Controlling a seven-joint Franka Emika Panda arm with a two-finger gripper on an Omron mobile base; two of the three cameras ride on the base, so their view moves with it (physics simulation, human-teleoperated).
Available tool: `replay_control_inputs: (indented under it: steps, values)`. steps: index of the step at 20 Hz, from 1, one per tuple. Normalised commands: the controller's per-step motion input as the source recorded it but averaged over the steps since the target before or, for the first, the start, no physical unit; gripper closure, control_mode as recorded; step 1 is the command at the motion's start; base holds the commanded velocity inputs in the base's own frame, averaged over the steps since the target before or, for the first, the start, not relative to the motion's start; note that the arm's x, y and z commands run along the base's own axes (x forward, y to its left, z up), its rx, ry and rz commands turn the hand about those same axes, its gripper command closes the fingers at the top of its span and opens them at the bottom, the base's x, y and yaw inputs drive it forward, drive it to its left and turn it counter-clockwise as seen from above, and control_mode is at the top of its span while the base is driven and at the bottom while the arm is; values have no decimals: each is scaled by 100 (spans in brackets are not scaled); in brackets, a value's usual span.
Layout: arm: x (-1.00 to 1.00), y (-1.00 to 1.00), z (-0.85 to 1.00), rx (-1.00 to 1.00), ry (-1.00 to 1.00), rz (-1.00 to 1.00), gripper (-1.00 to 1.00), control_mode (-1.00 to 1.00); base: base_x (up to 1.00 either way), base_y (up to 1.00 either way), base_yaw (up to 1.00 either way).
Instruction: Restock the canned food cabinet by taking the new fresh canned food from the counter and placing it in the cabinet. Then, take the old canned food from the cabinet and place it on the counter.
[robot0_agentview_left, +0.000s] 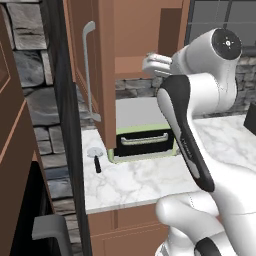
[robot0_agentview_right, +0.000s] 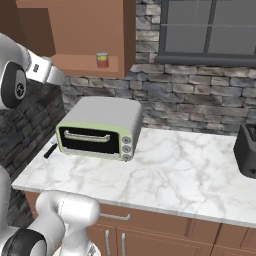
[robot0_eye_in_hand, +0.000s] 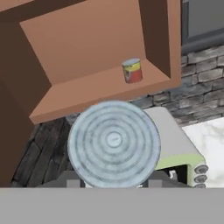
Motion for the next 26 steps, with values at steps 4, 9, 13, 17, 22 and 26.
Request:
replay_control_inputs:
  steps: [4, 9, 13, 17, 22, 26]
  values:
    - [59, 3, 0, -1, 0, 13, 100, -100, 0, 0, 0]
    - [41, 19, -1, -5, 0, 19, 100, -100, 0, 0, 0]
    - [42, 27, 0, -6, -1, 6, 100, -100, 0, 0, 0]
    - [48, 19, -5, -9, -1, 0, 100, -100, 0, 0, 0]
    - [62, 9, -26, -15, 0, -3, 100, -100, 0, 0, 0]
    - [71, 0, -14, -8, 0, -1, 100, -100, 0, 0, 0]
